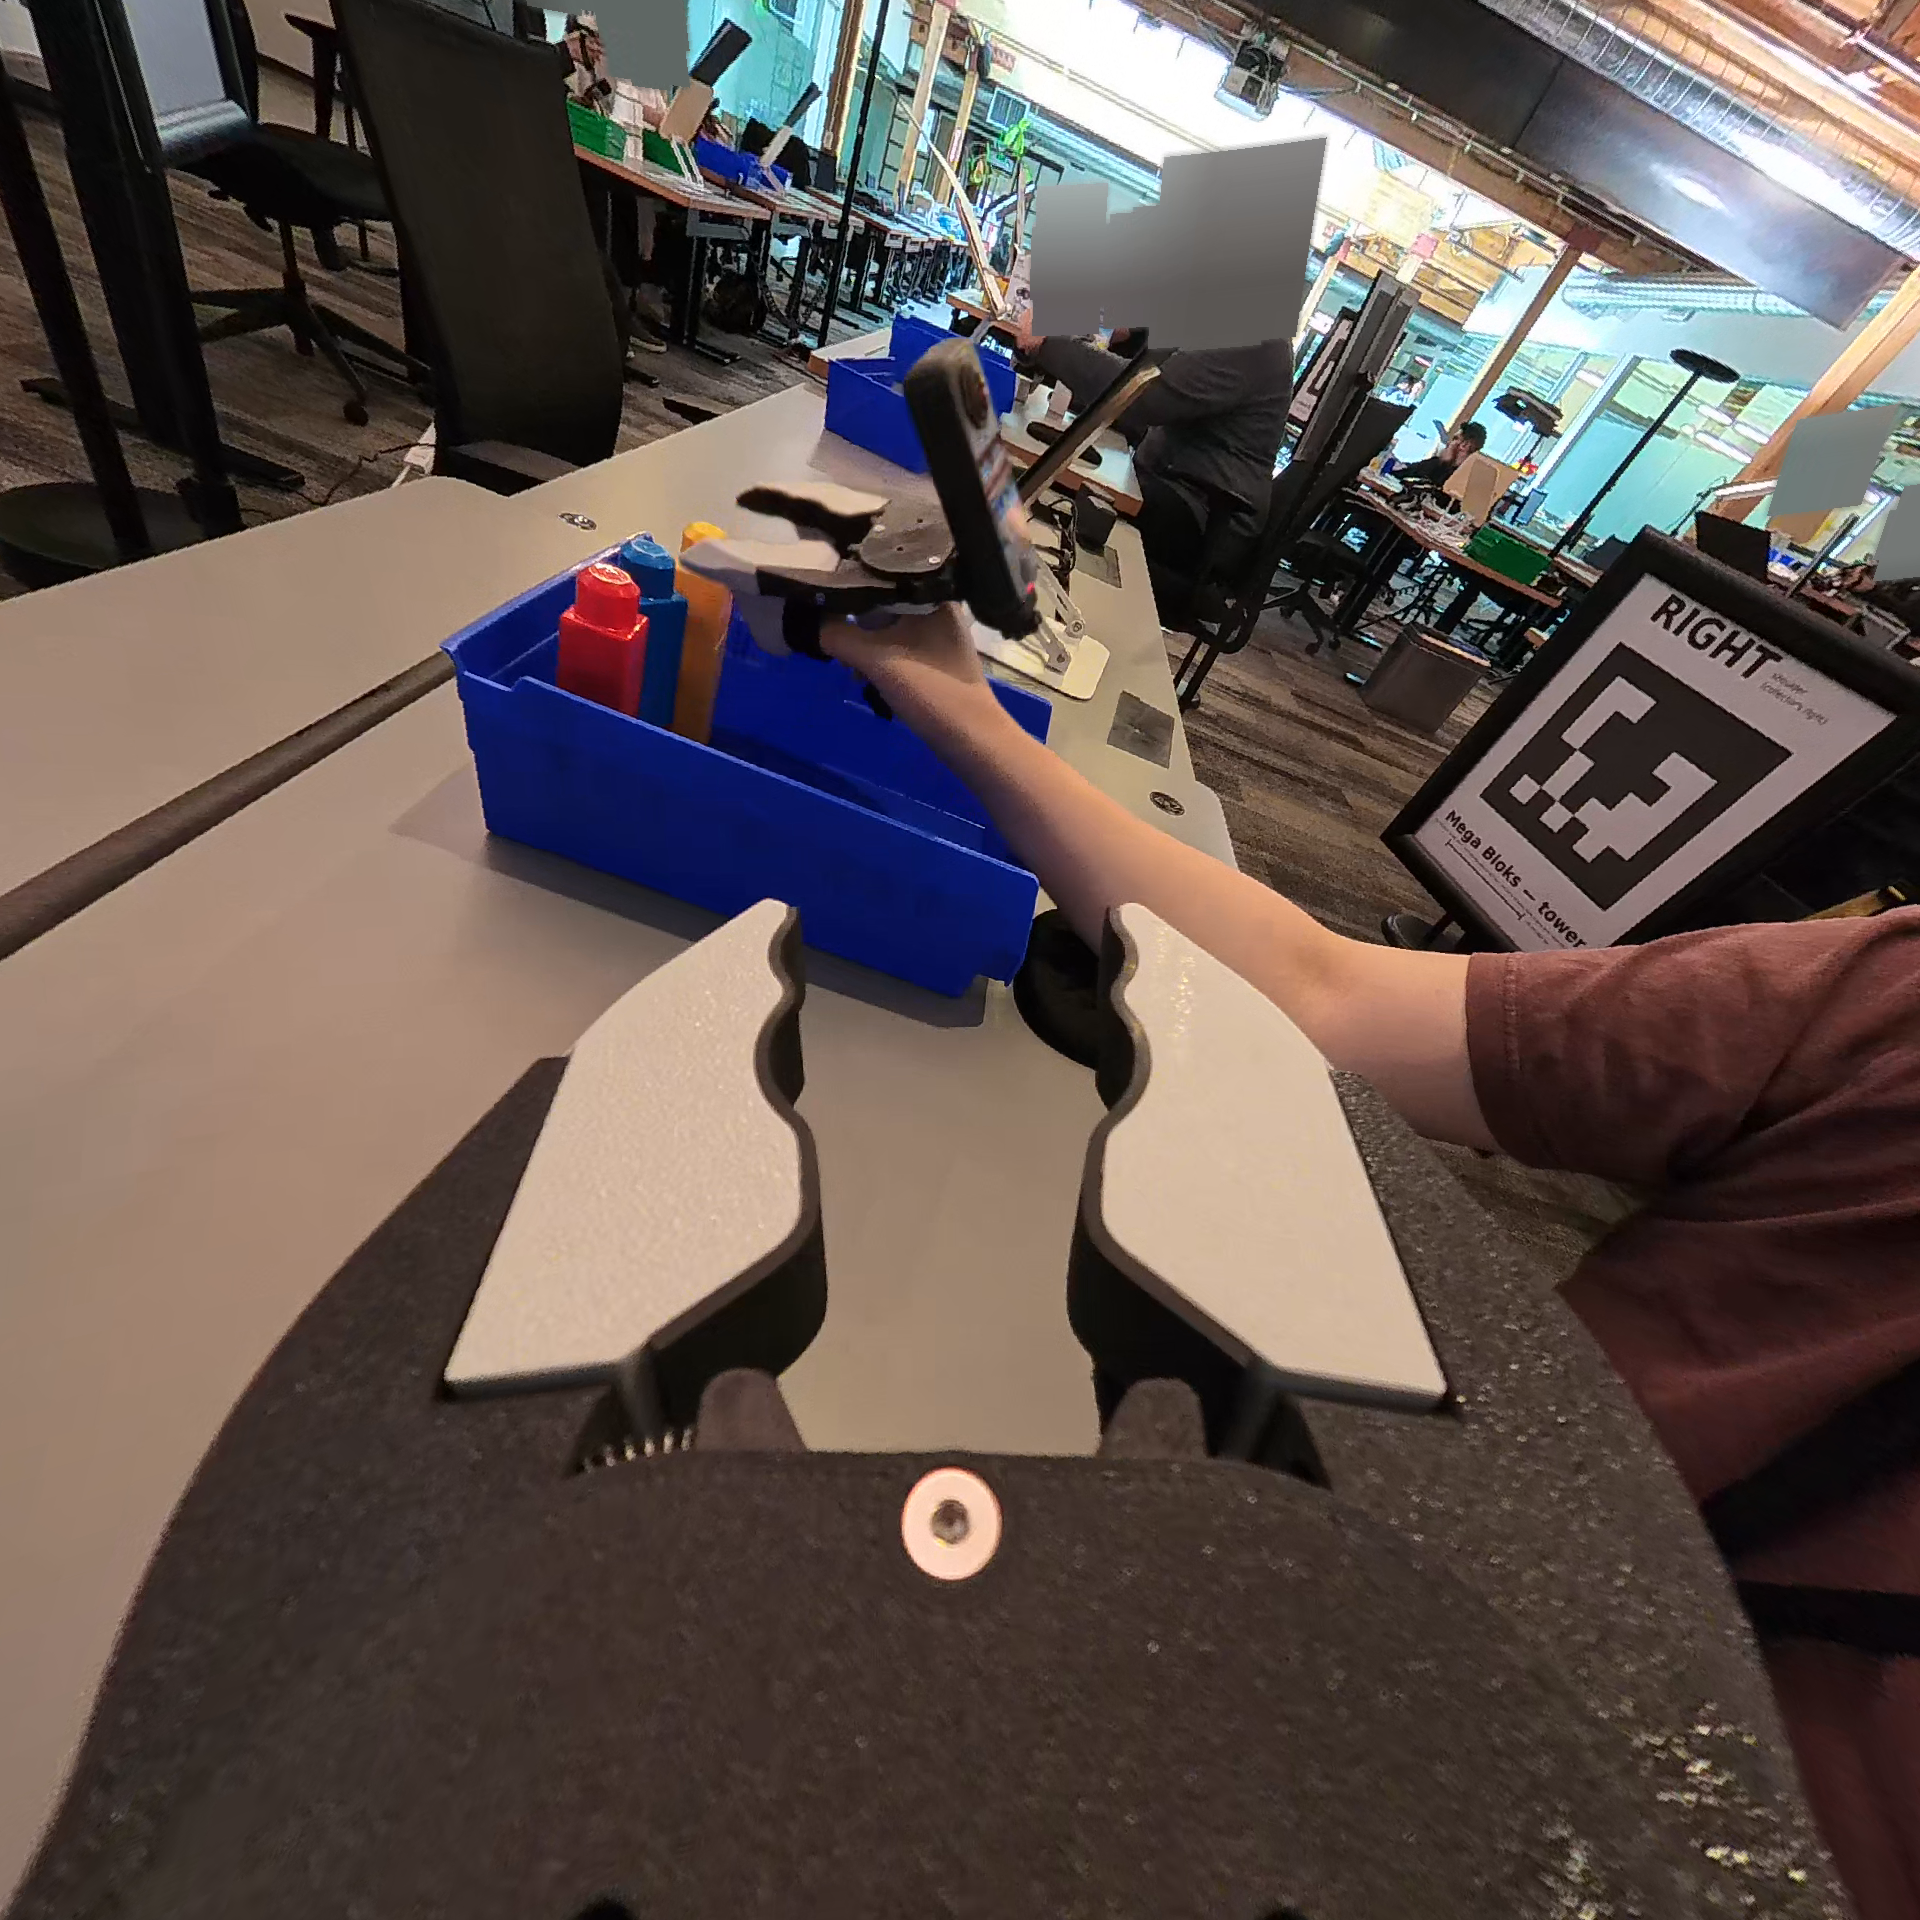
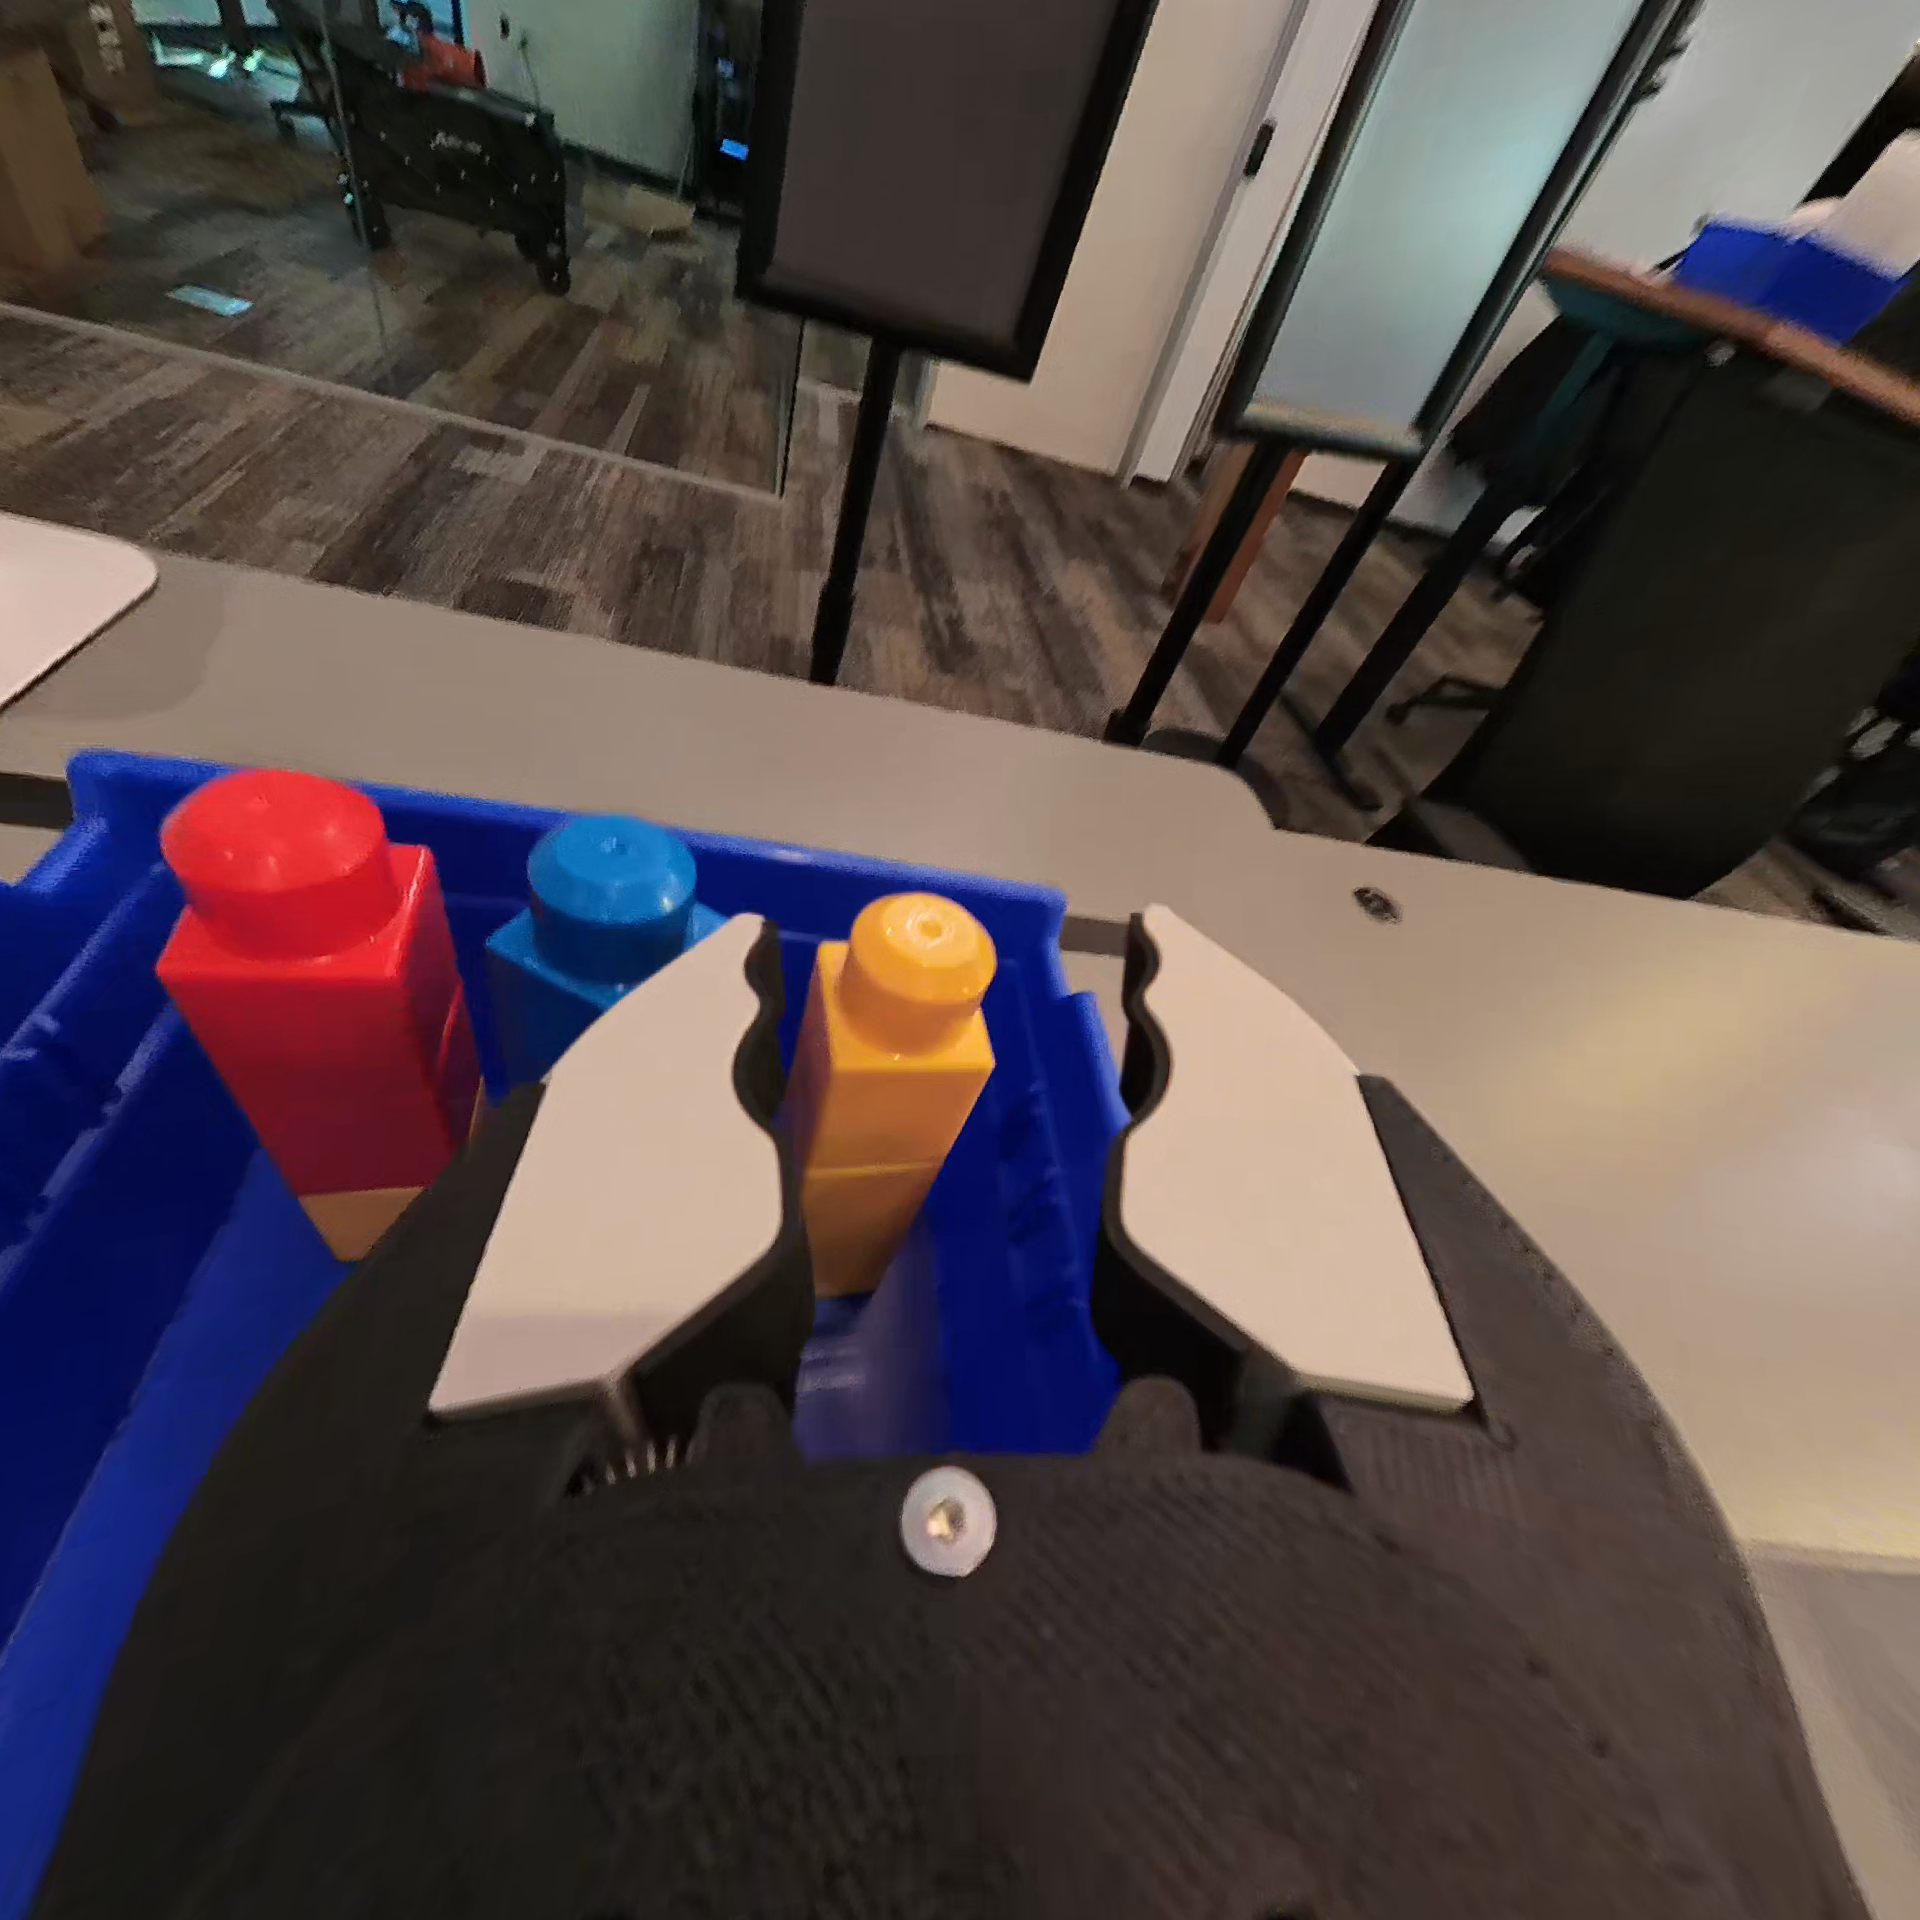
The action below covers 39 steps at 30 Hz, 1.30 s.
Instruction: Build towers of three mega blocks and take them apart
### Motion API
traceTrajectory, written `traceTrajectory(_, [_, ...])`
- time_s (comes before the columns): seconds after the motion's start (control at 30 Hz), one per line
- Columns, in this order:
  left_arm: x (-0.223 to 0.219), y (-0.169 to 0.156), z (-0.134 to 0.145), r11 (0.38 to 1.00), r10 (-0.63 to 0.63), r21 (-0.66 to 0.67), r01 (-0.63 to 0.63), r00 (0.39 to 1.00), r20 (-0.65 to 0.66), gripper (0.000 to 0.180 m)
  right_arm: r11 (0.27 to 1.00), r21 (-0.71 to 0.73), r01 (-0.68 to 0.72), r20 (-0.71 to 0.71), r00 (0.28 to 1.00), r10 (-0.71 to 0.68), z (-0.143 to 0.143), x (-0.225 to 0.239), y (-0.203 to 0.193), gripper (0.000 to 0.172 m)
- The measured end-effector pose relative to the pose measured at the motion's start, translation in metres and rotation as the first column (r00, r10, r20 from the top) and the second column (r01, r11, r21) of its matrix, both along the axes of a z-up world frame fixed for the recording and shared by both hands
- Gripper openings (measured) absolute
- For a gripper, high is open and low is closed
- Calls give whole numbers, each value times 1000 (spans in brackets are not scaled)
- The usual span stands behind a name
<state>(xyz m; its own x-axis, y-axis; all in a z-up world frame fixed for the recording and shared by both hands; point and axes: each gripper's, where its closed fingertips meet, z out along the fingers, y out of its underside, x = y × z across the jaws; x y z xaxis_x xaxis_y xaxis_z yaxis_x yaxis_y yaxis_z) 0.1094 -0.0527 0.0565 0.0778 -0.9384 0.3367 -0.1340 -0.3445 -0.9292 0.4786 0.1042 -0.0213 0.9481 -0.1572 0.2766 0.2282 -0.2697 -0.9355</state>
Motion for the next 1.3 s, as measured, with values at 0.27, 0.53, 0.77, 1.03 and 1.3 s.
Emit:
traceTrajectory(0.27, [-2, -2, 8, 1000, 11, 8, -11, 1000, 12, 55, 946, 316, 76, 17, 996, -86, 107, -28, -38, 63])
traceTrajectory(0.53, [0, 3, 11, 997, 66, 48, -67, 997, 27, 55, 927, 365, -90, 65, 995, 70, 165, -131, -70, 69])
traceTrajectory(0.77, [1, 4, 13, 993, 87, 76, -90, 996, 36, 56, 902, 313, -298, -67, 940, 333, 132, -205, -55, 73])
traceTrajectory(1.03, [-5, 18, 19, 970, 183, 150, -191, 981, 68, 64, 919, 304, -252, 73, 968, 242, 108, -226, -43, 66])
traceTrajectory(1.3, [-18, 38, 24, 899, 333, 269, -346, 938, 96, 69, 935, 263, -237, 24, 971, 239, 86, -227, -31, 64])
